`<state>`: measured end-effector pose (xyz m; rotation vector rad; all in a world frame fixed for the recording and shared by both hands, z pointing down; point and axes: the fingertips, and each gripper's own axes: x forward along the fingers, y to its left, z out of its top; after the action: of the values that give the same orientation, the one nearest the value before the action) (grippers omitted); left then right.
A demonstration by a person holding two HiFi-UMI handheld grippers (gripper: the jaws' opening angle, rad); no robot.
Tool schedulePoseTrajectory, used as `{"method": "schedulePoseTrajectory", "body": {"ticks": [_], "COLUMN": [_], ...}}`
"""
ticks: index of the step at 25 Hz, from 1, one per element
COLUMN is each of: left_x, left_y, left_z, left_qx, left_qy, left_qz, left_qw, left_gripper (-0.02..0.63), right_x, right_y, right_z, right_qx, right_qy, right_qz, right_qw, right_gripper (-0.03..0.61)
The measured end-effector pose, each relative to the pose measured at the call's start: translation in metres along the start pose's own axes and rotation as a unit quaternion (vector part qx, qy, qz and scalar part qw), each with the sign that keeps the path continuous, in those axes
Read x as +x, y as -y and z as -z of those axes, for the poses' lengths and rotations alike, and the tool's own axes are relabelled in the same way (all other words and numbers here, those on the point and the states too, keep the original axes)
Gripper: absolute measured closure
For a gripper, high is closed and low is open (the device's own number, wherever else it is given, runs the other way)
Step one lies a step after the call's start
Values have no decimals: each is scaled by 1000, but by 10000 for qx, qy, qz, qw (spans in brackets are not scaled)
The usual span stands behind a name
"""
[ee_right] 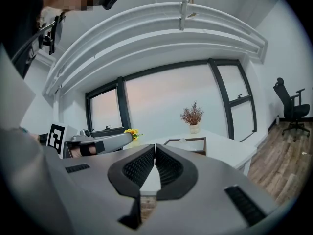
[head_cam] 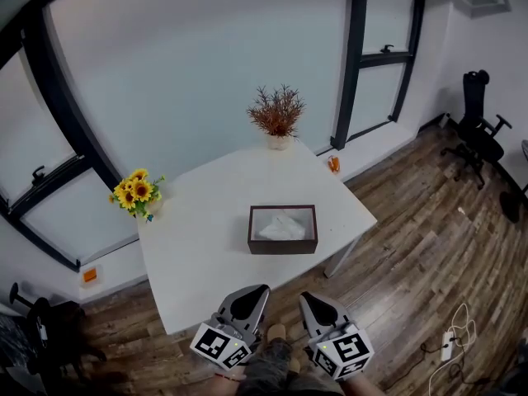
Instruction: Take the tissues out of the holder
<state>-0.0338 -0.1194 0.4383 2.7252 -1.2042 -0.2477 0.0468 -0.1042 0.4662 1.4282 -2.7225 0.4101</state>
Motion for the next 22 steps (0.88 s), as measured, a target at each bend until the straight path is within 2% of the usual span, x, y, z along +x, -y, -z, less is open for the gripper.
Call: {"method": "schedulePoseTrajectory", "body": {"ticks": [4,11,17,22], "left_x": [23,62,91,111], "left_y": [-14,-24,-29,-40], "left_z": [6,25,48,62], "left_qx": [-46,-233,-433,-582], "left_qy": [-59,-298,-577,-705], "left_qz": [204,969,1500,1740], "left_qw": [9998,9946,9860,9805], "left_gripper": [606,606,606,606], "right_x": [24,66,108,146], "right_y": [11,35,61,76], "right_z": [-6,-16,-20,-19], "right_qx": [-107,-322,-398,-651], "right_qy": [-67,-214,-769,-1330], "right_qz": [-20,-46,-298,-507], "right_qw": [9999,9992,9958,9877], "right_gripper": [572,572,571,571]}}
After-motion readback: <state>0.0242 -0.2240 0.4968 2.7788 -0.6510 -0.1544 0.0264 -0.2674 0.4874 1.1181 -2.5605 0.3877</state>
